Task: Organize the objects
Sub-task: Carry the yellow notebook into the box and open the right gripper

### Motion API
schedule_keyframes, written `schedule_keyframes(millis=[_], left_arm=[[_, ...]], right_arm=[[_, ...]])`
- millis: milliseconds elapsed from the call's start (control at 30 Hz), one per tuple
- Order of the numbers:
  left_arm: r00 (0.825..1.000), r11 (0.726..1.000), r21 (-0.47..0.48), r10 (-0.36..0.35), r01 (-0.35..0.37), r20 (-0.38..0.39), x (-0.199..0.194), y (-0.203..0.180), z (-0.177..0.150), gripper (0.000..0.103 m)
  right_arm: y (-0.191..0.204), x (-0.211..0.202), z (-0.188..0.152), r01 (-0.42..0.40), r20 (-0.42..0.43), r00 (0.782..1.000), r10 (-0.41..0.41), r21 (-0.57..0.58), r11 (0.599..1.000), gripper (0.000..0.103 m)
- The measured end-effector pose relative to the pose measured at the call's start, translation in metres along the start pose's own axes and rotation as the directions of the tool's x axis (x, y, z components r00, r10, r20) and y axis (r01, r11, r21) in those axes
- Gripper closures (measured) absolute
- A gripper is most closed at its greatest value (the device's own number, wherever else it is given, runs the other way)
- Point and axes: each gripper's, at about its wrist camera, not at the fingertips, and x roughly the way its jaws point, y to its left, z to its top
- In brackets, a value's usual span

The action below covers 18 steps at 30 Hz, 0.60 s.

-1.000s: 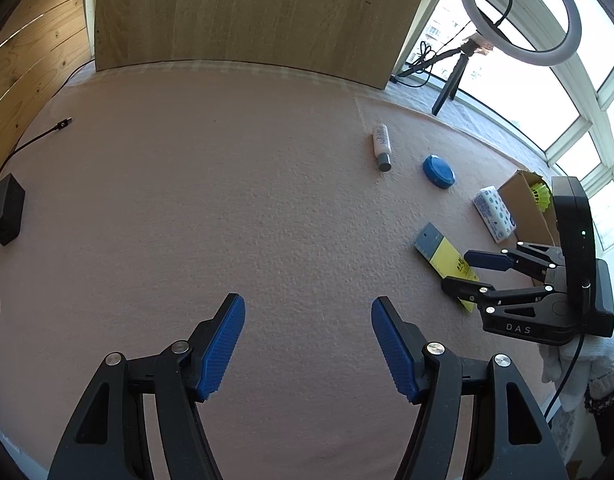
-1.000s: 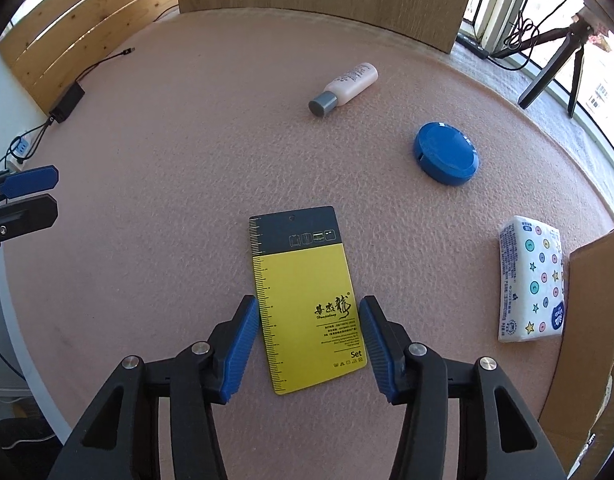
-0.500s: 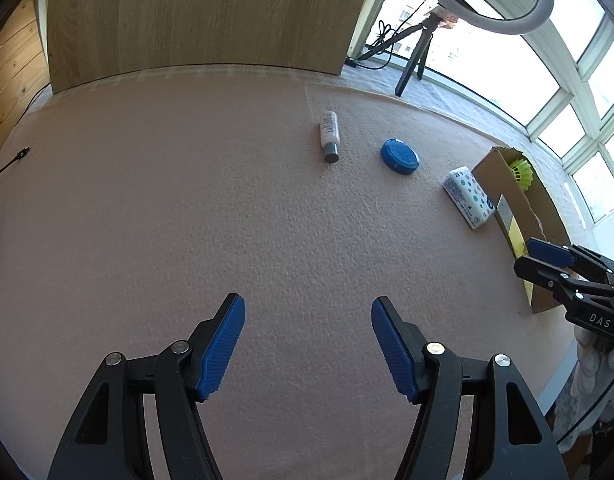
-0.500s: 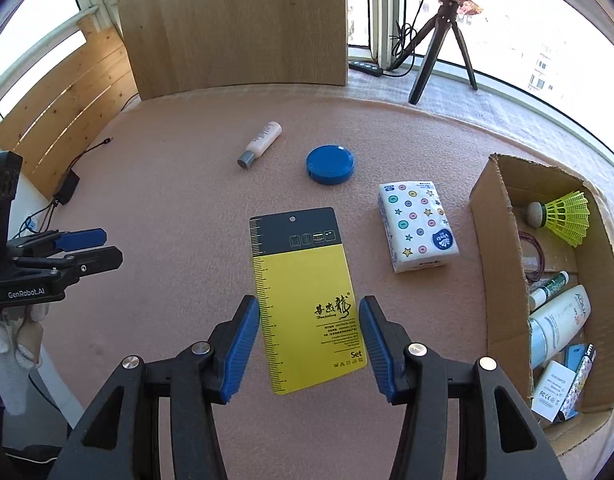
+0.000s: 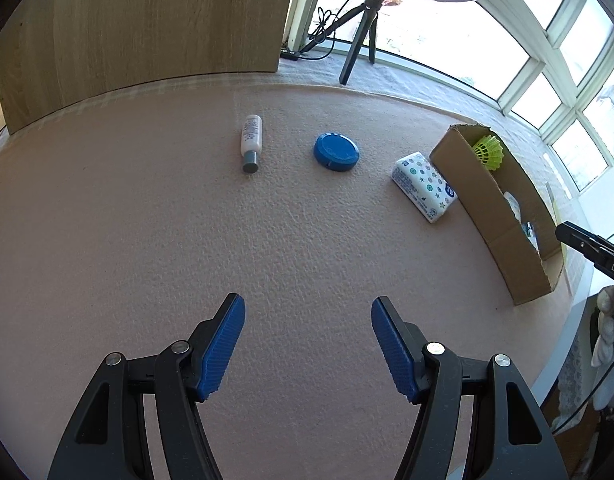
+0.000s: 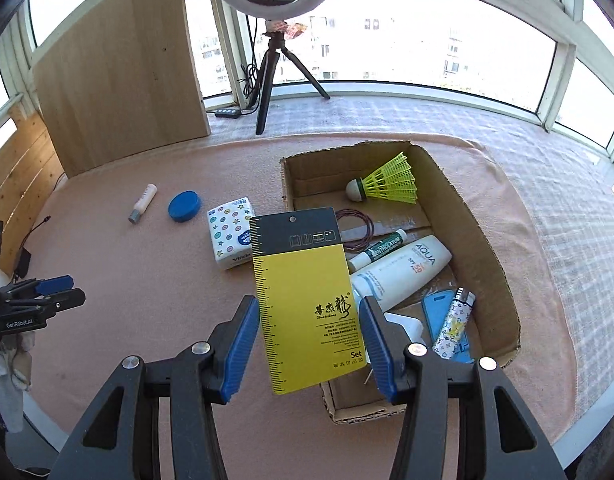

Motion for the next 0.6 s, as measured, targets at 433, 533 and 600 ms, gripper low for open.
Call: schedule_keyframes(millis=[433,533,600], left_arm=[[1.0,1.0,0.023,-0.006,0.006,-0.016,0.012,-0.011,0.002,0.034],[1.0,1.0,0.024,-0.005,0.005,-0.016,0.012,-0.01,0.002,0.034],[1.0,1.0,0.025,-0.004,0.004,-0.016,0.012,-0.01,0.002,0.034]], right_arm=[[-0.055,0.013,-0.007,0.091,-0.027,0.996,-0.089,0.092,0.992,0.055],[-0.057,0.014,-0.007,0.096,-0.03,0.995,-0.093,0.095,0.991,0.055],[-0.058,0.016,-0.006,0.101,-0.032,0.995,-0.099,0.095,0.99,0.055]])
